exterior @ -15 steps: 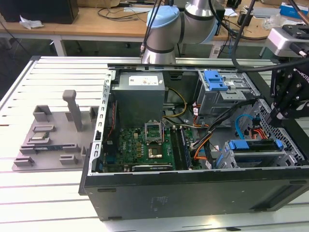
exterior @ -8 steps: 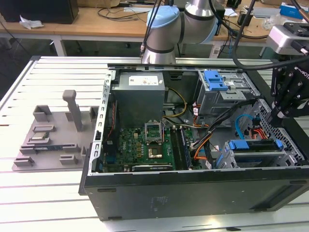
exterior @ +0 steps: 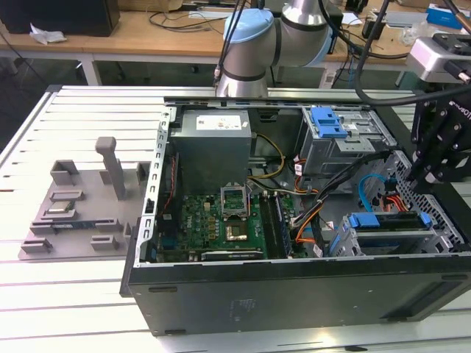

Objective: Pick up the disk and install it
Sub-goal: 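Insert the second disk wire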

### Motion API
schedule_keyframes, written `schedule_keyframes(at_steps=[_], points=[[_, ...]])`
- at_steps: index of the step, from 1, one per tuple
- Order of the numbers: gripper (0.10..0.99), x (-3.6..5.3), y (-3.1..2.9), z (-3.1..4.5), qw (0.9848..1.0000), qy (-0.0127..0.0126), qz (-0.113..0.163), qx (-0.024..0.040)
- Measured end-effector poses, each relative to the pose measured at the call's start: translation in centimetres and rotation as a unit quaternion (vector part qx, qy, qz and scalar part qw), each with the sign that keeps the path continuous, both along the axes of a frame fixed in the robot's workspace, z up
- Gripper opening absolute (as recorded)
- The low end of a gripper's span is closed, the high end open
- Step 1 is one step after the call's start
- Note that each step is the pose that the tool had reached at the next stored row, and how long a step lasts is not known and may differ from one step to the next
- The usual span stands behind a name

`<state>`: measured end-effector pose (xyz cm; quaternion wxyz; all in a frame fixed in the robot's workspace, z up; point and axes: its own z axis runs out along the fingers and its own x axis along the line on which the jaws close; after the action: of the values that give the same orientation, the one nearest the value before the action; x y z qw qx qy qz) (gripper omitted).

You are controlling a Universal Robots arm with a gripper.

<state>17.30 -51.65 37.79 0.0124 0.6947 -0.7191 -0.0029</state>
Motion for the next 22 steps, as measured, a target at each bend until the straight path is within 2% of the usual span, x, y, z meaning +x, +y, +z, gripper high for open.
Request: schedule_keyframes(at_steps=[1,5,9,10,15,17,22], points=[[0.298,0.0,0.0,0.01,1.0,0.0,0.0,-0.0001],[0.298,-0.28,0.56,0.01,1.0,0.0,0.0,-0.0001],[0.298,-2.92,0.57,-0.12,1.0,0.0,0.001,0.0],[0.298,-3.14,0.57,-0.33,1.0,0.0,0.006,0.0001],[0.286,-3.23,0.57,-0.52,1.0,0.0,0.009,-0.0001],[0.161,-3.23,0.57,-0.53,1.0,0.0,0.009,0.0],[0.161,-3.23,0.51,-0.57,1.0,0.0,0.009,0.0002]])
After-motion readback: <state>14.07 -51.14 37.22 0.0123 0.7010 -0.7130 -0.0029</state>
